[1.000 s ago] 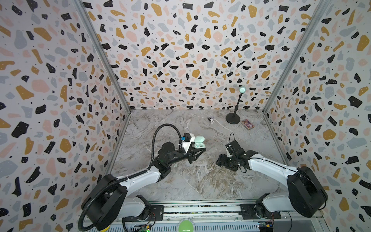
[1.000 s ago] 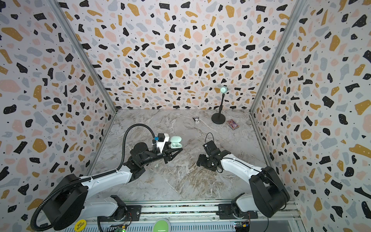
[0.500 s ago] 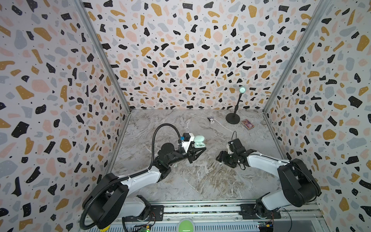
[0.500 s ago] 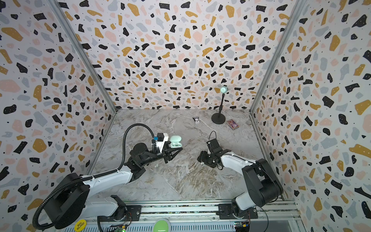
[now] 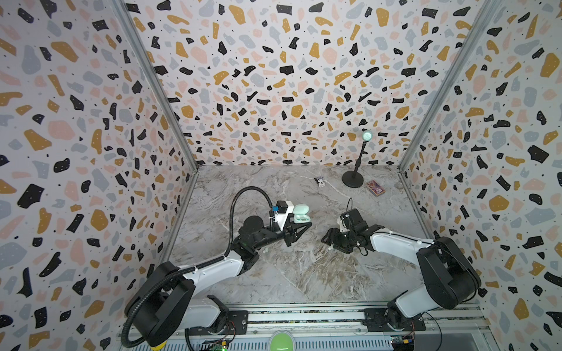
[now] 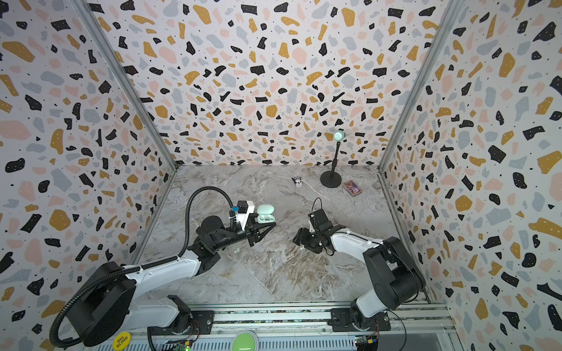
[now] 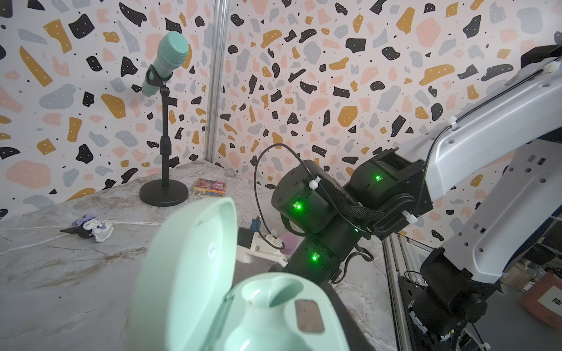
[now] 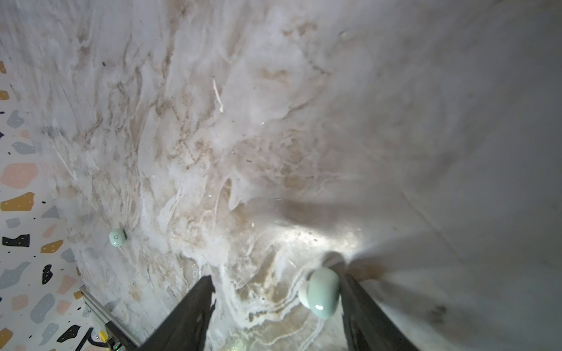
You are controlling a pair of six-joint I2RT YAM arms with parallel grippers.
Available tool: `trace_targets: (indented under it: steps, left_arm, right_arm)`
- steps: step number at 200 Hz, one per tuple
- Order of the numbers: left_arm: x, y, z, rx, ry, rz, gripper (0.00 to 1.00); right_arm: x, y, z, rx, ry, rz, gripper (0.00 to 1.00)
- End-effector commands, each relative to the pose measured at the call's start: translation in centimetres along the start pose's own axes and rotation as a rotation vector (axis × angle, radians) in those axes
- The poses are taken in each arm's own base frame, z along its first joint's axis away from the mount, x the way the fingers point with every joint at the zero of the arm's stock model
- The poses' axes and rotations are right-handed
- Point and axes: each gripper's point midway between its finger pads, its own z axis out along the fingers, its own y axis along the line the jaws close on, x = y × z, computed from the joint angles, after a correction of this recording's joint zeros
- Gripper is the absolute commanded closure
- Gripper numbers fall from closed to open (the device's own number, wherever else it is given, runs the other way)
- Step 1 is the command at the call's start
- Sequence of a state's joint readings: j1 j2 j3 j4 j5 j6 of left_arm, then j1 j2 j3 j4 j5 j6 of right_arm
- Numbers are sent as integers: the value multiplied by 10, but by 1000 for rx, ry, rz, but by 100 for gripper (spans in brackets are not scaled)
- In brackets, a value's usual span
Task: Insert the wireless bluetooth earbuds into the charging case
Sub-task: 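Lower the open right gripper over the nearer mint-green earbud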
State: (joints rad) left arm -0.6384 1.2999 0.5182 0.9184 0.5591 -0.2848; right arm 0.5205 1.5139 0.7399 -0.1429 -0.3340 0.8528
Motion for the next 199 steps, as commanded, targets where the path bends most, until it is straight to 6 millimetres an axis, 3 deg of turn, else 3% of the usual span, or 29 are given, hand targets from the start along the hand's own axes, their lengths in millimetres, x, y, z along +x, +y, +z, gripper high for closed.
trace_targets:
  steps: [1, 28, 97, 199]
  left_arm:
    - [-13, -2, -1, 8, -49, 33, 98]
    - [-13, -2, -1, 8, -48, 30, 98]
    - [-14, -2, -1, 10, -50, 28, 97]
    - [-14, -2, -1, 8, -50, 28, 98]
  right_arm:
    - [-3, 25, -11, -43, -8, -5, 33]
    - [-2, 28, -12, -40, -8, -7, 32]
    - [-8, 11, -17, 101, -27, -14, 34]
    - [-1, 25, 23, 87, 39, -54, 36]
